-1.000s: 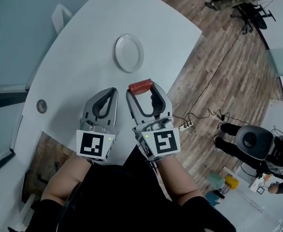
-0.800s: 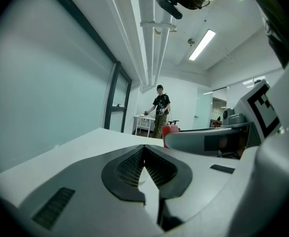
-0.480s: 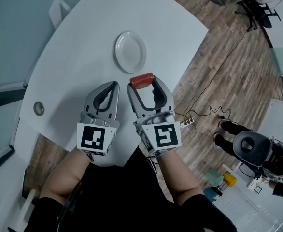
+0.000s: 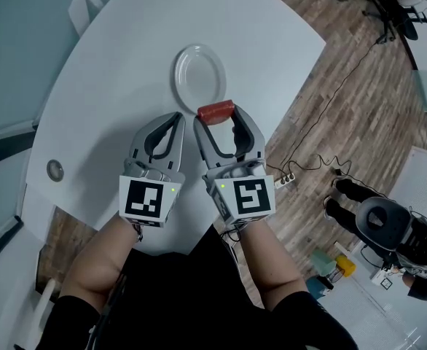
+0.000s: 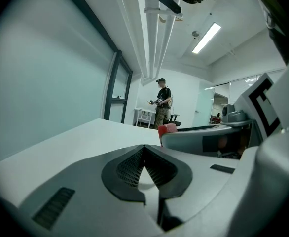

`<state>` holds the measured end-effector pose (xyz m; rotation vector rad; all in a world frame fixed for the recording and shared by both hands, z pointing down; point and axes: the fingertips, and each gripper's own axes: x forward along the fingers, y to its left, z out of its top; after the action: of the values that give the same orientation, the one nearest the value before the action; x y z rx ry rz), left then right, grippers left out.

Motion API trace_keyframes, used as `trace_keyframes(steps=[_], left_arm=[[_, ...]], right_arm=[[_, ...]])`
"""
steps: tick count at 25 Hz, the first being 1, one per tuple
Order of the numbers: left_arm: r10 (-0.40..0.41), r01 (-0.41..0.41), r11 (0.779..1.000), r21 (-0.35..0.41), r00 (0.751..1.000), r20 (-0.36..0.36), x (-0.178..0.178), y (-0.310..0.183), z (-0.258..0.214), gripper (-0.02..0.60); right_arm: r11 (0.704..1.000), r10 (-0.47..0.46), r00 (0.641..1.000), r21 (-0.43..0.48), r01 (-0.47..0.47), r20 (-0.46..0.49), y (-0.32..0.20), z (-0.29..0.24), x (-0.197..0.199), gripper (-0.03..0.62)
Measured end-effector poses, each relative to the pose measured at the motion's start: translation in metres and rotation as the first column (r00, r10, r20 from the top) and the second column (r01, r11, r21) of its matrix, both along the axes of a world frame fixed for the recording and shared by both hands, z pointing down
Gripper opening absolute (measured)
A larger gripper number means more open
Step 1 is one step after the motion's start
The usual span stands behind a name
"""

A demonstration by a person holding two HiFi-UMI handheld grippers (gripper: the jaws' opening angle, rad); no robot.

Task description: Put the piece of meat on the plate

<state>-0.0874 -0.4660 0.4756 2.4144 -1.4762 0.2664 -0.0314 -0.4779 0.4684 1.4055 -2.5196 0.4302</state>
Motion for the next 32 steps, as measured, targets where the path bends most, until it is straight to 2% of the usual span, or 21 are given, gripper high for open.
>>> trace_keyframes(steps=[23, 32], left_arm=[[-0.009, 0.01, 0.997, -0.072, 1.0, 0.002, 0.005, -0.045, 0.056, 0.003], [-0.021, 0.021, 0.996, -0.082, 1.0, -0.005, 0.003, -0.054, 0.063, 0.003]], right_arm=[[0.996, -0.015, 0.999, -0.09, 0.011, -0.043, -0.047, 0.06, -0.004, 0.279], [0.987, -0.037, 0.995, -0.16, 0.022, -0.089, -0.058, 0.08, -0.006, 0.279]])
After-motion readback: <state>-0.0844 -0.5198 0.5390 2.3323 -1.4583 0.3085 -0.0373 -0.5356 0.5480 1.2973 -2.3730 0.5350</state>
